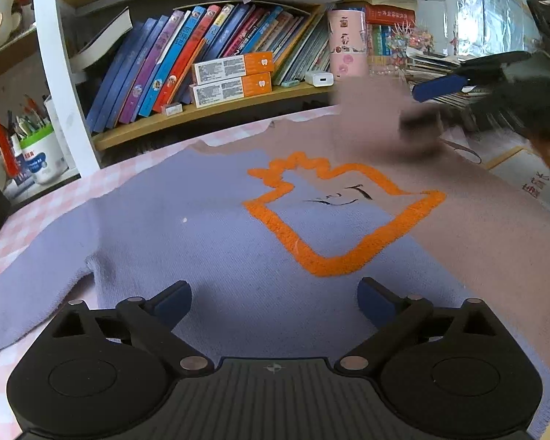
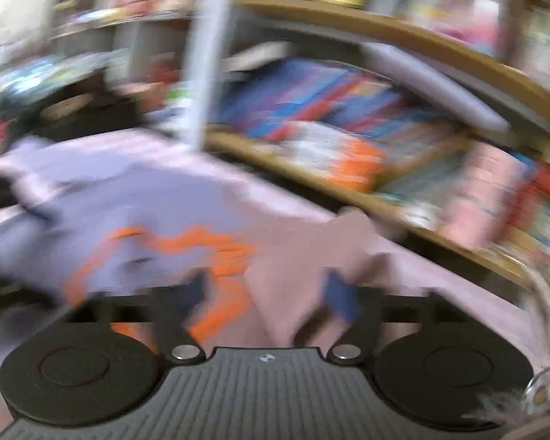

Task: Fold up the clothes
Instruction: 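Grasp the folded pink sleeve cuff with the right gripper and pull it outward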

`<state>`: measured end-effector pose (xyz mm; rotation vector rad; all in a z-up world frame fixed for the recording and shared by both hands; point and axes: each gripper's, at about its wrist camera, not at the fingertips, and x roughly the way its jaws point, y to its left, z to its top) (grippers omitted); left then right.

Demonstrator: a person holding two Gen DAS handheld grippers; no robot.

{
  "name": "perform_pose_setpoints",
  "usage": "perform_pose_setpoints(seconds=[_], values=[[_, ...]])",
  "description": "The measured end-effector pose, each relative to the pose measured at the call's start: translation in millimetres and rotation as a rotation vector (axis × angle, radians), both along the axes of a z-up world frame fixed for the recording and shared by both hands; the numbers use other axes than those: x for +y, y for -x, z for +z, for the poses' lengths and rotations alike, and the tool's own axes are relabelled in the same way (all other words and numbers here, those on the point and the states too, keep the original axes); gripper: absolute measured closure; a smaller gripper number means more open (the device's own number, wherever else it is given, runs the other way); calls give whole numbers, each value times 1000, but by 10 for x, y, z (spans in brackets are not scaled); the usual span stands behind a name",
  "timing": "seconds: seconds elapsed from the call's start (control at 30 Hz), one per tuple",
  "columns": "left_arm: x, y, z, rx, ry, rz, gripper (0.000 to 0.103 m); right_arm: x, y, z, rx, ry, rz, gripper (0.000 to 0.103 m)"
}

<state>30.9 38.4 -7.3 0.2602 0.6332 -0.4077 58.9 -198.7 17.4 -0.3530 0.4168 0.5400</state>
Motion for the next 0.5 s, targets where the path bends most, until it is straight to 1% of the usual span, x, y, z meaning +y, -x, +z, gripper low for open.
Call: perform_pose_setpoints(seconds=[0.03, 0.1, 0.13, 0.3, 0.4, 0.47, 0.5], values=[[-5, 8, 1, -4, -4, 0, 4, 82, 63, -27, -3, 9, 45, 17], [-10, 17, 2, -12, -12, 0, 3, 146, 113, -34, 29, 19, 72, 16], [-11, 14, 4, -12, -13, 0, 3, 142, 114, -29, 50, 22, 71, 16], [-12, 11, 6, -12, -13, 0, 3, 49, 19, 15, 93, 67, 30, 16], [-18, 20, 1, -16, -17, 1, 3, 96, -93, -32, 148, 146, 36, 16], [-20, 28, -1, -20, -21, 1, 3, 206, -49, -106, 141, 220, 69, 17], [-22, 32, -1, -23, -25, 1, 3, 255, 1, -130, 121, 253, 83, 19]])
